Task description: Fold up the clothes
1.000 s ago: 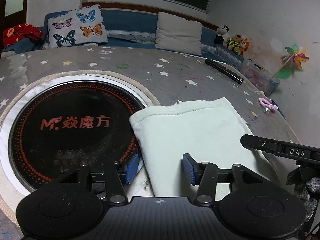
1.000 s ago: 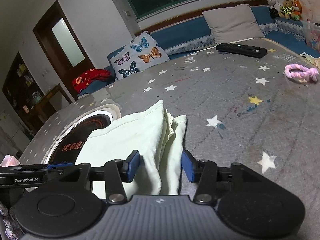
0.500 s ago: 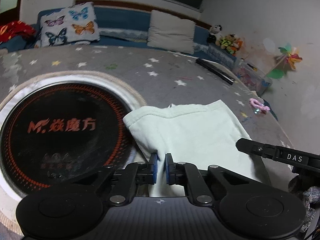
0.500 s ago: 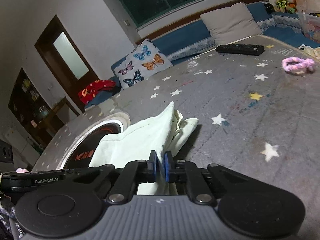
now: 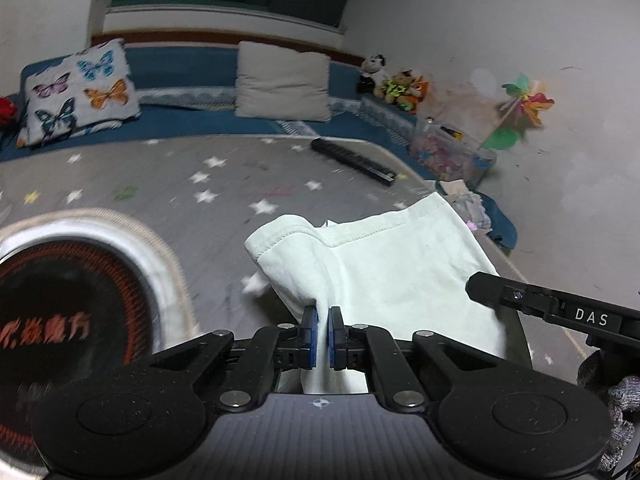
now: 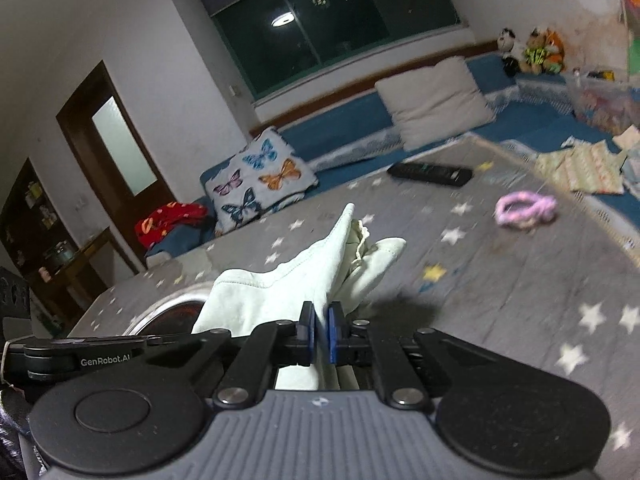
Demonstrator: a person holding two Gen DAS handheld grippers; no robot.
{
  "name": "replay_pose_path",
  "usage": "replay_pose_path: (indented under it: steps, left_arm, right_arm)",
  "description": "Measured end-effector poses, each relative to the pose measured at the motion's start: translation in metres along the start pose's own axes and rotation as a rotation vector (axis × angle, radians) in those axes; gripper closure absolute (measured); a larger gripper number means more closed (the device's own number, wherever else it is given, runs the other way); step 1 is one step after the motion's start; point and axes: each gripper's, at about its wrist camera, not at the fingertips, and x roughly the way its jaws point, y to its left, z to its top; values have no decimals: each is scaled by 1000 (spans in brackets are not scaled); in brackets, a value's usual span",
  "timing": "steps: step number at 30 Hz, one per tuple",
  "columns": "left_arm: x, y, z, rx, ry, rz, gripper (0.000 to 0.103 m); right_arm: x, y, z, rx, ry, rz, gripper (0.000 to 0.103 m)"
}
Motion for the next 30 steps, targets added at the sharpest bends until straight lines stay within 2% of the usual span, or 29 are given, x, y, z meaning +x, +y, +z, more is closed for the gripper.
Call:
replay_pose_path:
  steps: [6, 13, 18, 23, 30]
  left_arm:
    - [16, -21, 20, 32, -10, -11, 98]
    - [27, -31, 23, 65, -19, 12, 99]
    - [35, -29, 17, 71, 19, 21, 99]
    - [41, -32, 11, 89, 47, 17, 98]
    - [48, -36, 1, 114, 87, 11, 96]
  right_arm:
    - [-2, -15, 17, -2, -29, -41, 97]
    - [10, -32, 19, -1, -5, -70, 99]
    - [20, -49, 11, 32, 20, -176, 94]
    - [13, -54, 7, 8, 6, -214, 93]
    - [12, -44, 6, -49, -10, -175, 93]
